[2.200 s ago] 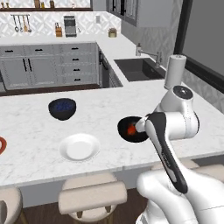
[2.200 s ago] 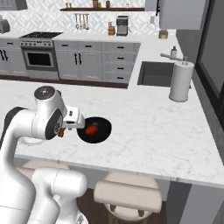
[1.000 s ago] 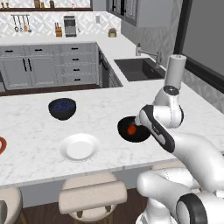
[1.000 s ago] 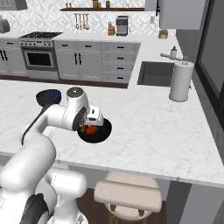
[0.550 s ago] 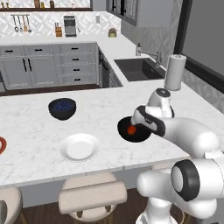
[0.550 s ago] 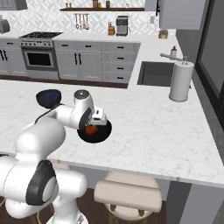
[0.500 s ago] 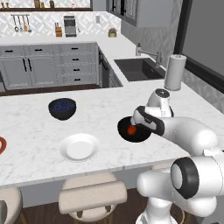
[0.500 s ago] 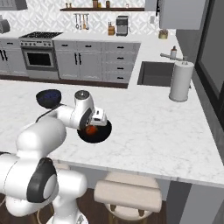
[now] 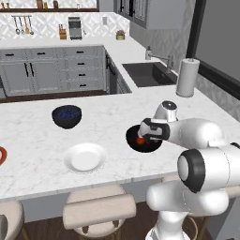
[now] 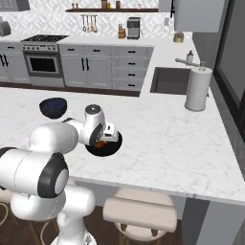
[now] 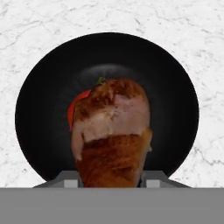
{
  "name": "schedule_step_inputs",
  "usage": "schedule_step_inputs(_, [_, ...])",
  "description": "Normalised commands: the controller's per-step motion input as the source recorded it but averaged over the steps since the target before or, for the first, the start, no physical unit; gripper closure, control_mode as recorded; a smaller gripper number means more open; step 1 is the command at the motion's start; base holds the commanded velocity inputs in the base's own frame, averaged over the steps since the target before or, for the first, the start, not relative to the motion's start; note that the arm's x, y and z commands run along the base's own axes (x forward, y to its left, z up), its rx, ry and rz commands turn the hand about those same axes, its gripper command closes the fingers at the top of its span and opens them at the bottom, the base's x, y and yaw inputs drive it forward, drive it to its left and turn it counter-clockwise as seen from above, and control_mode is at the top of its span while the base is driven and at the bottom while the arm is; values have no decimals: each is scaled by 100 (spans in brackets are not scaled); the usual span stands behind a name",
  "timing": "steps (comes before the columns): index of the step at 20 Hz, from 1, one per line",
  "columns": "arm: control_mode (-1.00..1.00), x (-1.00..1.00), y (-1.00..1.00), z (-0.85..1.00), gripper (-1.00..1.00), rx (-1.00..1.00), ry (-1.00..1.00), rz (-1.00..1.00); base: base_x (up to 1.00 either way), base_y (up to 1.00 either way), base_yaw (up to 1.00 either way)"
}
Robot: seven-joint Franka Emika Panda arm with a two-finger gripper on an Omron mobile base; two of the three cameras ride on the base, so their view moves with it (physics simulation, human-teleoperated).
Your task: Pick the chicken drumstick and tomato from their plates and place them in the bowl. Then put the bowl in the fridge.
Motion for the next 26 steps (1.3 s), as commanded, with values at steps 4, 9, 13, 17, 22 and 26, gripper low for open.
schedule_step_inputs(4, [-100,0,4,0,-100,0,0,0,0,0,0])
schedule_step_inputs(9, [-100,-20,2,19,-100,0,-7,-4,0,0,0])
schedule_step_inputs(13, [-100,-28,-33,34,-100,0,-3,-16,0,0,0])
schedule_step_inputs(17, [-100,-12,-52,26,-100,3,0,-20,0,0,0])
schedule_step_inputs(22, [-100,-12,-49,18,-100,7,1,-20,0,0,0])
schedule_step_inputs(26, [-100,-4,-14,0,-100,27,5,-6,0,0,0])
